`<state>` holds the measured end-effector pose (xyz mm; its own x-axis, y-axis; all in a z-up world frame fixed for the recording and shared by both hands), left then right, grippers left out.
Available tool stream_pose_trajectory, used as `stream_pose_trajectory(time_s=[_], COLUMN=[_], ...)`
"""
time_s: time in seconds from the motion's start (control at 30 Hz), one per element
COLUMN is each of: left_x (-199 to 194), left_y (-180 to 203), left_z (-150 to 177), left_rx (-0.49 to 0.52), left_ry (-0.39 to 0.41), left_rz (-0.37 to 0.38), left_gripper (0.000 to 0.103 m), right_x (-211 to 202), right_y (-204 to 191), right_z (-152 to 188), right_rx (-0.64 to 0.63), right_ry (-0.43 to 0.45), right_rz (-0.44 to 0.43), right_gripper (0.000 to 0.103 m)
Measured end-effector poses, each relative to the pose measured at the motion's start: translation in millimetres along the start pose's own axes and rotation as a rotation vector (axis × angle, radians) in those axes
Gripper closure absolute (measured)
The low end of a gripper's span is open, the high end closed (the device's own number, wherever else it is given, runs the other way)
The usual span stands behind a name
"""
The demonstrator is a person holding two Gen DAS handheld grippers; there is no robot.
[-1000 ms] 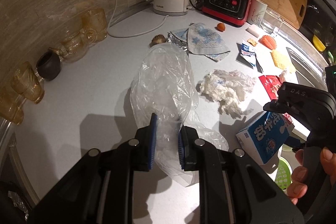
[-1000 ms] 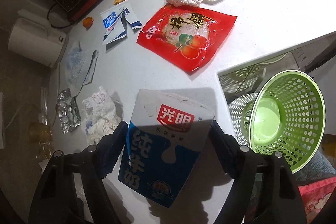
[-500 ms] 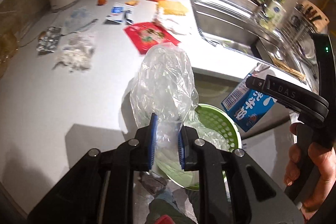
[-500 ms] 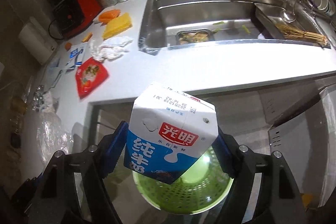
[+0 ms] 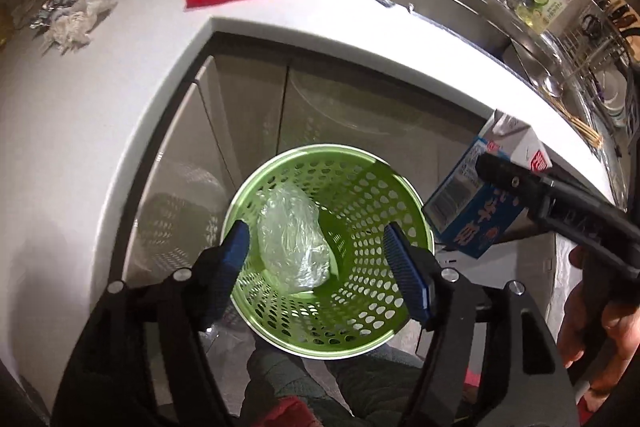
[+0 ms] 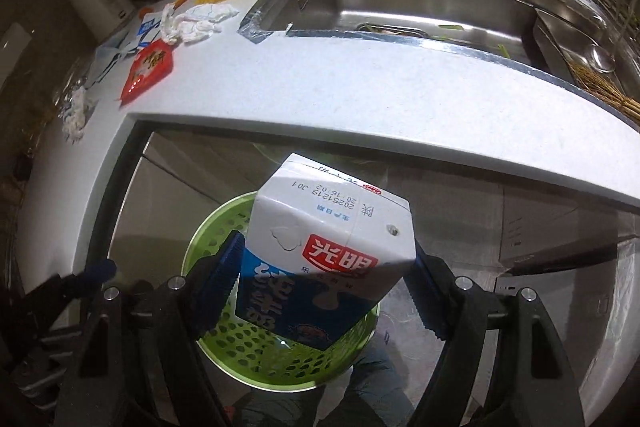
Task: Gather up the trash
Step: 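Carry both items over the green basket and open both grippers to drop them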
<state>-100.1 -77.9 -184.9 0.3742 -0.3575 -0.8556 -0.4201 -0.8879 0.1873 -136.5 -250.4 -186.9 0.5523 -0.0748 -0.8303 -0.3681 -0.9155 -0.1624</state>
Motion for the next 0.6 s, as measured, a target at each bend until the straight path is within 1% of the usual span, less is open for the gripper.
stream_pose_trajectory(time_s=[0.13, 0.2, 0.23, 0.27, 0.3, 0.43, 0.47, 0.6], left_x=[-30, -46, -50, -56, -63, -77, -79, -90], left_y=[-14, -19, -20, -23, -27, -35, -37, -51], left_z=[-13, -17, -20, -22, -23, -26, -27, -36], left_rx=[-0.08, -0.122, -0.142, -0.162, -0.183, -0.241, -0.25, -0.27], left_ry=[0.073, 0.107, 0.122, 0.136, 0.149, 0.189, 0.2, 0.24], left_rz=[-0.105, -0.146, -0.165, -0.183, -0.202, -0.272, -0.285, -0.325], left_gripper=[0.028, 0.025, 0.024, 0.022, 0.021, 0.02, 0.018, 0.015], right_x=[13, 20, 22, 24, 25, 16, 13, -6], right_y=[-10, -18, -21, -24, -26, -37, -39, -53], right_z=[8, 14, 17, 19, 20, 9, 3, -26], right_rx=[-0.123, -0.197, -0.223, -0.248, -0.27, -0.336, -0.343, -0.378], right_ry=[-0.042, -0.084, -0.104, -0.122, -0.129, -0.108, -0.094, -0.002], right_rz=[-0.079, -0.112, -0.126, -0.137, -0.146, -0.195, -0.21, -0.236], right_gripper=[0.026, 0.024, 0.022, 0.015, 0.012, 0.01, 0.009, 0.005])
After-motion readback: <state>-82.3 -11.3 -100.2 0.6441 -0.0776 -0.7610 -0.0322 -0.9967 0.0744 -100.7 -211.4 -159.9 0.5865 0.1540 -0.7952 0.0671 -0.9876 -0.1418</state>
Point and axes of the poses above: each gripper's, at about its wrist camera, not at the fingertips, and x roughly the way its jaws point, y to its right, z to its underside, the point moved 3 cm from there along x, roughly the way its jaws point, and after that the axes turned 8 degrees about y, right-handed, at the moved point
